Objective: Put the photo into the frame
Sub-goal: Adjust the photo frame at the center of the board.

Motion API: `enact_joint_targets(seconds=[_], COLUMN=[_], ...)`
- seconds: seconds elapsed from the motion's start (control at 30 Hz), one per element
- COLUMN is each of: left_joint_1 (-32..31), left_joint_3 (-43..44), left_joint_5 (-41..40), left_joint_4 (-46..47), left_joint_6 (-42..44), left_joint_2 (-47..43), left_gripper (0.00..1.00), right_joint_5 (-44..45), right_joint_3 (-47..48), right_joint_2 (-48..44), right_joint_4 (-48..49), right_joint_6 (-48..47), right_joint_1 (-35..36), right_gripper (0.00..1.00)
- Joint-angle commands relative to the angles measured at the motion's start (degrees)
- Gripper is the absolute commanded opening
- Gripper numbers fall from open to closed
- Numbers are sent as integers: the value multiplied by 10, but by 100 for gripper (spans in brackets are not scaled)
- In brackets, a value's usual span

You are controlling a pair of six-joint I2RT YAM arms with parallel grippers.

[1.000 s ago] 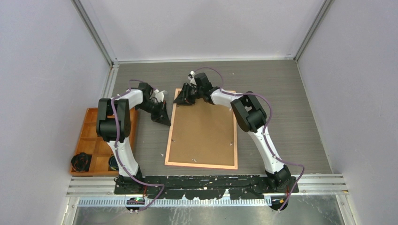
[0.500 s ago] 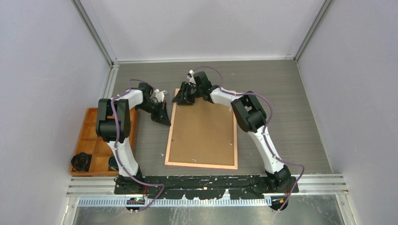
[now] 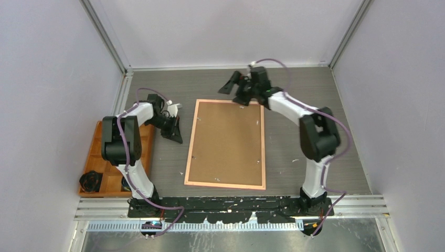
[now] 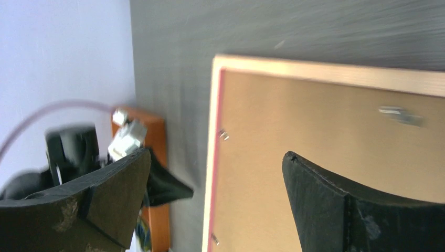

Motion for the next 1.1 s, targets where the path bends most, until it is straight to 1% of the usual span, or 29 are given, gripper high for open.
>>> enact_joint_targets(seconds=[0.0,0.13,0.27,0.4,0.53,0.63,0.7,0.87,1.0,1.07], left_joint_1=[-4,-26,-50,-85,-131,-168,-208,-296,-358,-390], left_joint_3=[-33,-53,-66,-76,-68,-61,-57,-25,21,39], left_joint_5=[-16,-33,-49,-71,-106,-106,-109,-108,-82,-59], left_joint_4=[-25,-37,-43,-41,-35,-32,-30,-28,-30,-29], left_joint_6=[70,108,129,137,116,102,92,58,31,24], left_joint_2=[-40,-57,-72,-78,-53,-42,-39,-16,14,28], left_gripper=[2,2,1,1,1,0,0,1,0,1], right_joint_5=[134,144,133,104,72,55,43,1,-48,-81], right_joint_3=[-132,-212,-241,-230,-192,-138,-90,64,196,244], right_joint_2=[-102,-134,-123,-89,-36,5,36,136,224,257], right_joint_4=[-47,-48,-36,-19,-7,-4,-14,-52,-99,-113], right_joint_6=[-2,-3,2,21,43,56,61,67,59,58], right_joint_1=[-41,-68,-71,-71,-70,-61,-49,-7,27,43], right_gripper=[100,100,100,100,100,100,100,100,100,100])
